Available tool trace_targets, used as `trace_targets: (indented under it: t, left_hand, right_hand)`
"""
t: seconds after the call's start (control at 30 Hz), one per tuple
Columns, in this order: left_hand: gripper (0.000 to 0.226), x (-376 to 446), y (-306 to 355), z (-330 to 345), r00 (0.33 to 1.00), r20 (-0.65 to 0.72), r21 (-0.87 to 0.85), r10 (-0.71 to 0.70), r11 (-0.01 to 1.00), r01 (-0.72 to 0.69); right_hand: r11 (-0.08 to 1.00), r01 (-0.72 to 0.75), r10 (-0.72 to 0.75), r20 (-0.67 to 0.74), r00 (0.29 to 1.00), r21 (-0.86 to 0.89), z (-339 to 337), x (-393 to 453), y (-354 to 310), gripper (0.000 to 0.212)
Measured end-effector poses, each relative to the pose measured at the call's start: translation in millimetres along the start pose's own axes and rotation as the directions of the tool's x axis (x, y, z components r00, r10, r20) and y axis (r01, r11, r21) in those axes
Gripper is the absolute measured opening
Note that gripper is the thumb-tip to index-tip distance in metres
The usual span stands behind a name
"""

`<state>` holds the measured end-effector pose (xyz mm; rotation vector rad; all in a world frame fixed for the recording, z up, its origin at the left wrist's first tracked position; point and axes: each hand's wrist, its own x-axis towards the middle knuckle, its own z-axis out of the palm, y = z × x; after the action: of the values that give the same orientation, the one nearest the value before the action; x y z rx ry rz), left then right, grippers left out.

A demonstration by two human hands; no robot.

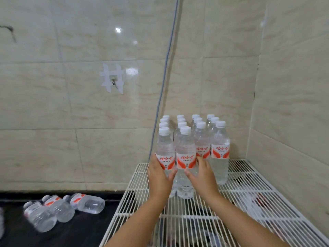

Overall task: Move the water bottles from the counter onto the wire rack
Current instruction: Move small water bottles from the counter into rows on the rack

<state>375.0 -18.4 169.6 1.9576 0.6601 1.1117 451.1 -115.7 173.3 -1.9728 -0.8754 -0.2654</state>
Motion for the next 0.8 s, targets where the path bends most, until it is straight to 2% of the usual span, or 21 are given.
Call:
trace_targets:
  t: [0.07,0.13,0.17,0.23,0.27,0.33,0.37,0.43,0.53,0.63,0.73,0.8]
  left_hand:
    - [0.061,3.4,1.4,-6.2,0.999,0.044,0.055,0.006,0.998,-0.009]
    - [0.054,7.1,2.9,-18.8,0.996,0.067,0.188,0.053,0.98,-0.064]
    - [0.055,9.1,2.7,-27.5,0.995,0.069,0.273,0.076,0.958,-0.092]
    - [0.058,12.6,1.7,-50.2,0.996,0.044,0.448,0.078,0.889,-0.09]
    - [0.057,14.0,-0.6,-64.0,0.997,0.018,0.53,0.079,0.845,-0.077]
    - [0.053,14.0,-10.5,-95.6,0.999,-0.032,0.663,0.044,0.748,-0.012]
    - [0.053,12.8,-19.4,-112.2,0.998,-0.054,0.722,0.02,0.692,0.025]
    - [0.052,4.6,-35.7,-146.2,0.994,-0.099,0.816,-0.04,0.569,0.104]
    - [0.052,-15.2,-60.5,-195.1,0.966,-0.204,0.862,-0.156,0.439,0.253]
    - [0.053,-35.0,-88.6,-238.3,0.937,-0.285,0.867,-0.205,0.361,0.342]
    - [0.056,-46.3,-117.7,-274.6,0.915,-0.333,0.86,-0.226,0.326,0.393]
    - [0.054,-46.0,-141.5,-294.6,0.888,-0.329,0.857,-0.321,0.294,0.423]
  right_hand:
    - [0.988,0.048,-0.061,-0.084,0.995,-0.144,-5.2,-3.4,-8.1,0.073]
    - [0.935,0.197,-0.258,-0.184,0.948,-0.295,-4.2,-2.7,-12.5,0.079]
    - [0.9,0.27,-0.354,-0.214,0.91,-0.342,-1.1,-1.3,-15.0,0.075]
    - [0.835,0.374,-0.489,-0.234,0.84,-0.404,5.5,2.0,-29.6,0.05]
    - [0.8,0.418,-0.541,-0.218,0.812,-0.431,9.6,2.6,-40.1,0.037]
    - [0.738,0.517,-0.616,-0.122,0.778,-0.433,22.0,3.3,-64.3,0.031]
    - [0.724,0.546,-0.623,-0.06,0.78,-0.422,31.0,2.2,-77.3,0.03]
    - [0.713,0.571,-0.584,0.106,0.805,-0.408,53.1,-1.8,-104.6,0.042]
    - [0.723,0.603,-0.543,0.263,0.798,-0.337,91.1,-15.5,-146.9,0.055]
    - [0.744,0.626,-0.508,0.411,0.757,-0.234,140.2,-28.6,-178.9,0.052]
    - [0.752,0.628,-0.493,0.462,0.738,-0.202,193.5,-41.9,-204.3,0.045]
    - [0.757,0.62,-0.462,0.504,0.73,-0.206,229.5,-48.9,-218.2,0.044]
